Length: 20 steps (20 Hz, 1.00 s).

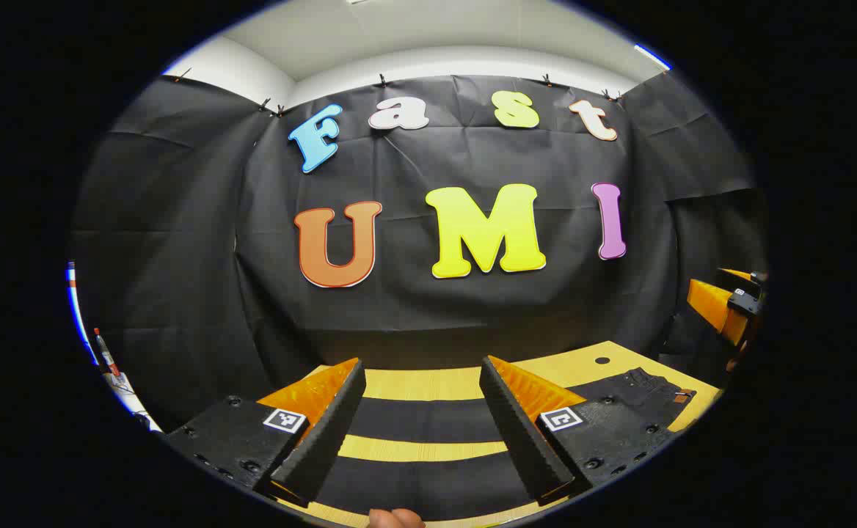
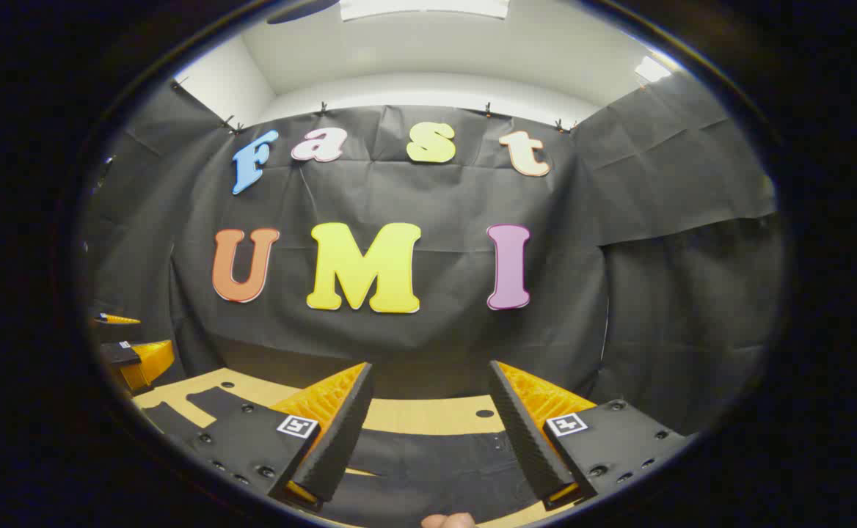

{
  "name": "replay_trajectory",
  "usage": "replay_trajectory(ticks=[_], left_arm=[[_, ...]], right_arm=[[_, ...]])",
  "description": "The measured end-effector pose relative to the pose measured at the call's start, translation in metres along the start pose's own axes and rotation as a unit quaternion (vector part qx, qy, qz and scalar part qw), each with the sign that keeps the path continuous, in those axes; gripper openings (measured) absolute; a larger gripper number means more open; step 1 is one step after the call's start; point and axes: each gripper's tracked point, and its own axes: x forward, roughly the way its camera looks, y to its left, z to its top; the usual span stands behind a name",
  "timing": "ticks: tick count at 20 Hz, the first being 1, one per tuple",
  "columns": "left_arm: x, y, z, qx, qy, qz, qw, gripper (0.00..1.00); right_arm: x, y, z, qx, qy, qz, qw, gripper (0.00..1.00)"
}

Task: Grasp the waist and the cuffs of the jeans and fold them to make the two legs overlap; first hold the waist and fold one-third of the jeans toward the cuffs, then hold the cuffs and fold the remaining one-third in the same direction to finish folding.

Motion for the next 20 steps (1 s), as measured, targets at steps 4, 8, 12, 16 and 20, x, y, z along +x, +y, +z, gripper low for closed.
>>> replay_trajectory(ticks=[4, 8, 12, 16, 20], left_arm=[[-0.001, 0.001, 0.0, 0.004, 0.0, 0.002, 1.0, 1.0], [-0.001, -0.001, 0.0, 0.01, 0.0, 0.003, 1.0, 1.0], [-0.001, 0.0, 0.001, 0.007, 0.0, 0.006, 1.0, 1.0], [-0.001, 0.005, -0.008, 0.005, 0.014, 0.017, 1.0, 1.0], [-0.011, 0.013, -0.047, -0.061, 0.08, 0.038, 0.994, 1.0]], right_arm=[[0.002, -0.001, 0.0, 0.0, 0.0, 0.0, 1.0, 0.94], [0.003, 0.0, -0.002, -0.002, 0.002, 0.004, 1.0, 0.94], [0.004, 0.0, 0.0, -0.003, -0.002, 0.006, 1.0, 0.94], [0.004, -0.001, -0.001, 0.001, -0.001, 0.009, 1.0, 0.94], [0.002, -0.013, -0.019, -0.005, 0.024, 0.024, 0.999, 0.94]])
